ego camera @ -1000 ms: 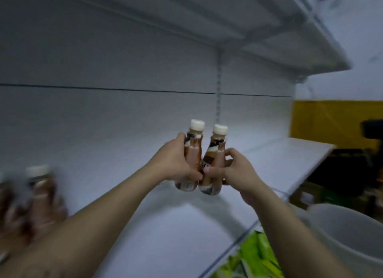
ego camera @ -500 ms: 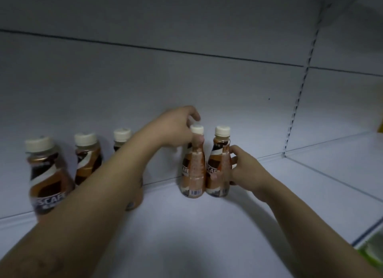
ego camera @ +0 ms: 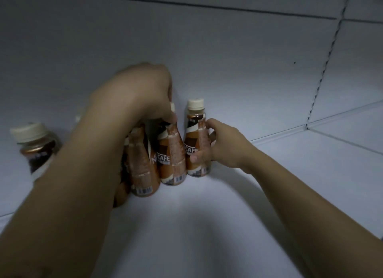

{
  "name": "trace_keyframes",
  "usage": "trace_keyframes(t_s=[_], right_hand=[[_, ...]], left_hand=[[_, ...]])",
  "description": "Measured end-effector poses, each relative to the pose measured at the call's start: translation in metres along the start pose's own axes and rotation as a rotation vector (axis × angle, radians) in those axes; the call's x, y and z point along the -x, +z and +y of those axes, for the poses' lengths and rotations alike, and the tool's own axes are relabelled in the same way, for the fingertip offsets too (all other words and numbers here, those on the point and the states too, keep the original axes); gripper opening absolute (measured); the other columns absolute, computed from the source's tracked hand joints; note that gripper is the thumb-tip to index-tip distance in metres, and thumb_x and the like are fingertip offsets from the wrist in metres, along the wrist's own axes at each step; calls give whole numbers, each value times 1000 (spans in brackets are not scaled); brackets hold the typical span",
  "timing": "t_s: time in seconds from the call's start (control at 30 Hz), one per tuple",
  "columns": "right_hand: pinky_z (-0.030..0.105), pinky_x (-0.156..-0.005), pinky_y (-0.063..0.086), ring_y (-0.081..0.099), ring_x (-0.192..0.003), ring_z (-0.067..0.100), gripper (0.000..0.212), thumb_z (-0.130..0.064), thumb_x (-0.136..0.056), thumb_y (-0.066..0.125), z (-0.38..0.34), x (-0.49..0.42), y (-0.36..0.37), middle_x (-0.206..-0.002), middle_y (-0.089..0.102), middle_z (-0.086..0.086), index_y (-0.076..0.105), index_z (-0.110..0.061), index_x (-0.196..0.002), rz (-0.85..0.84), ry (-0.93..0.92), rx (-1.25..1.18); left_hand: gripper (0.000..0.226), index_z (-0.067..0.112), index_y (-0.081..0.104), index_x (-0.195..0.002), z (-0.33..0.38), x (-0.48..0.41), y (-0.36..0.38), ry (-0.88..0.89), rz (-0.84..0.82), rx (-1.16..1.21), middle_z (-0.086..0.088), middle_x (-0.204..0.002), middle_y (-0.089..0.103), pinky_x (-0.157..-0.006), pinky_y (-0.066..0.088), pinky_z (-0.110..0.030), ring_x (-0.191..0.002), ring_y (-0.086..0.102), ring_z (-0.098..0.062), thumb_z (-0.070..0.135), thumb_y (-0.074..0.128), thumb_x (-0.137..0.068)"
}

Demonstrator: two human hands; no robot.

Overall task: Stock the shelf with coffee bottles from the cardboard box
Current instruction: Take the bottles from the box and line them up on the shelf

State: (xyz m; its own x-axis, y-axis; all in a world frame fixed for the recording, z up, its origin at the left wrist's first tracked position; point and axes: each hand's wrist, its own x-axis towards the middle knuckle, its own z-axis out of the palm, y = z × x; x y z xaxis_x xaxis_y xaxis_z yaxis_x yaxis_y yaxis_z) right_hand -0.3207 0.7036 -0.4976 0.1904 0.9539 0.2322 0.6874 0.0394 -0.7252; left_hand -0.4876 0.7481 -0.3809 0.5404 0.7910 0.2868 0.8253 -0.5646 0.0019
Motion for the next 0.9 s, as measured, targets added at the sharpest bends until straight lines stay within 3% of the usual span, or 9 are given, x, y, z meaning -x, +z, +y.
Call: trace_keyframes(t_s=[0.1,0.2,0.33,0.43,0.53,0.67,0.9], right_hand=[[21,-72,52,63,-84,7,67,-37,-62,88,7,11,4,-92,59,-16,51,-25,-117,19,13,-26],[35,-93,53,61,-103,16,79,-37,-65,87,6,18,3,-114,59,-7,44,-23,-129,-46,31,8],[37,-102,45,48,-127,20,98,-41,-68,84,-2,35,-27,-145,45,3,29,-22,-148,80,37,74],[34,-103,42,45,-131,19,102,-51,-67,81,4,67,-64,-148,41,2,26,-28,-149,167,52,170],[34,-105,40,43,-133,19,101,-55,-67,79,25,112,-104,-151,37,0,24,-31,-149,266,141,296],[39,-109,36,37,-137,23,102,-55,-69,77,65,191,-154,-153,33,4,22,-28,-151,346,361,444],[38,-108,36,37,-137,28,97,-49,-73,77,155,352,-205,-154,33,10,26,-20,-151,505,799,462]], left_hand=[[40,12,68,-94,6,-1,3,-10,29,-39,-9,-91,67,-75,56,-41,-83,63,-30,37,84,-67],[39,14,67,-97,8,1,2,-14,33,-63,-8,-92,66,-77,56,-41,-84,63,-29,36,82,-69],[52,18,62,-114,22,9,-3,58,110,-76,-6,-110,62,-82,51,-37,-98,59,-28,44,76,-72],[56,23,56,-123,58,14,2,260,185,33,-3,-123,56,-90,47,-38,-110,54,-26,48,73,-75],[56,26,52,-127,116,20,22,495,150,106,1,-129,55,-94,43,-37,-116,52,-22,52,67,-80],[64,28,47,-134,207,28,57,719,32,136,2,-134,53,-94,45,-38,-119,51,-20,59,60,-80],[67,25,47,-136,387,76,121,1072,-173,207,-1,-138,51,-98,44,-36,-127,47,-20,58,63,-80]])
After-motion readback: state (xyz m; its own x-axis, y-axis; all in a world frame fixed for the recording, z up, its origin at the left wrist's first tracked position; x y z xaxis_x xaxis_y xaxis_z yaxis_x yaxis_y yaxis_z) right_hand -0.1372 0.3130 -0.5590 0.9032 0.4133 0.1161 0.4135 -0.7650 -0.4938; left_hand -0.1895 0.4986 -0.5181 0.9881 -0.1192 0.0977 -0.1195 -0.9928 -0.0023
